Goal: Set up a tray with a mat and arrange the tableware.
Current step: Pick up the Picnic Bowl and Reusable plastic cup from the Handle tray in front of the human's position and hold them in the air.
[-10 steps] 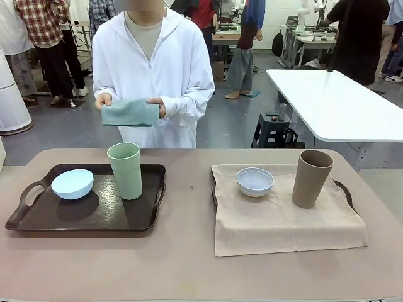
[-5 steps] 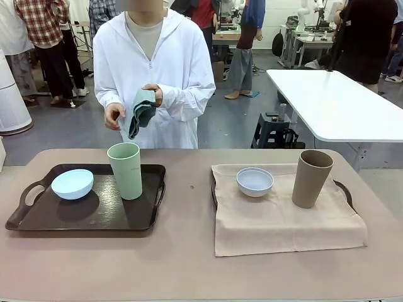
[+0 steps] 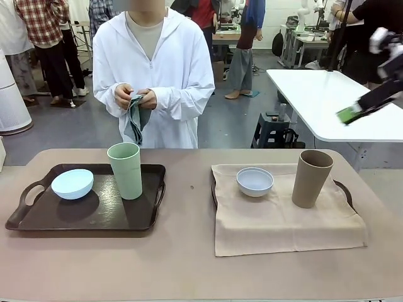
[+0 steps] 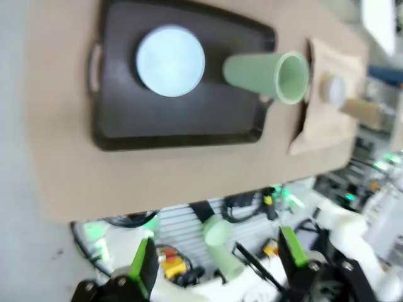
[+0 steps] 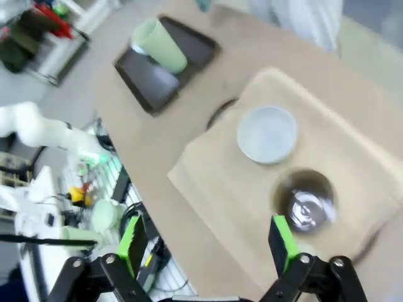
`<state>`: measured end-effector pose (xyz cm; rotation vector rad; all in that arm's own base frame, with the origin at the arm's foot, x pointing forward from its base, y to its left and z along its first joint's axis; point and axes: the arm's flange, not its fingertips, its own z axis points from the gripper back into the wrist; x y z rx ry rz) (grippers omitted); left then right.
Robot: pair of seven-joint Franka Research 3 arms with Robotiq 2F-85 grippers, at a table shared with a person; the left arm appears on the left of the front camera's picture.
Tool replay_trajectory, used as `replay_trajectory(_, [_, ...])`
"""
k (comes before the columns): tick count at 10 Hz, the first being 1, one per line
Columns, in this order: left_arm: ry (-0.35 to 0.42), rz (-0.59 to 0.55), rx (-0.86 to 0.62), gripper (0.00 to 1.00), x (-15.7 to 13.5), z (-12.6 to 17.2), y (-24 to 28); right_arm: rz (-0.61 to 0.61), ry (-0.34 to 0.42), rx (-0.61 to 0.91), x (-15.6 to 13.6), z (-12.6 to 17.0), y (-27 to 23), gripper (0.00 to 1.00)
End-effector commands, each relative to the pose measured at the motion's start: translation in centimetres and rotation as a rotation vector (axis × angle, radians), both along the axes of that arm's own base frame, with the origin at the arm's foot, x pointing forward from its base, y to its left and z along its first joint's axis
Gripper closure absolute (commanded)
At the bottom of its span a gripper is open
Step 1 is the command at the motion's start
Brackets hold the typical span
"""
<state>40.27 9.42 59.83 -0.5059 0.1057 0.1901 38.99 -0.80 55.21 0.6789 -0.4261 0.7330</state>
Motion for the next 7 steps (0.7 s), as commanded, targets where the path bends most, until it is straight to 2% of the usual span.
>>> replay_trajectory(1, [0.039,0.072,0.150,0.00,0.4,-0.9,-2.3,0.127,-0.076,0.045,0.1,-3.3,5.9,0.00])
replay_trajectory(2, [0.051,0.088,0.201,0.00,0.9,-1.2,-3.2,0.199,-0.109,0.054,-0.1,-4.5,9.2,0.00])
replay_trajectory(3, [0.064,0.105,0.243,0.00,1.6,-1.8,-4.1,0.256,-0.174,0.034,-0.4,-5.5,12.2,0.00])
replay_trajectory(5, [0.092,0.136,0.330,0.00,2.7,-3.2,-5.5,0.318,-0.279,-0.041,-1.0,-7.4,16.5,0.00])
replay_trajectory(6, [0.070,0.152,0.347,0.00,3.0,-3.5,-6.0,0.318,-0.272,-0.043,-0.9,-7.8,16.6,0.00])
replay_trajectory(7, [0.071,0.108,0.270,0.00,2.3,-2.6,-5.0,0.302,-0.217,-0.069,-1.0,-7.4,13.3,0.00])
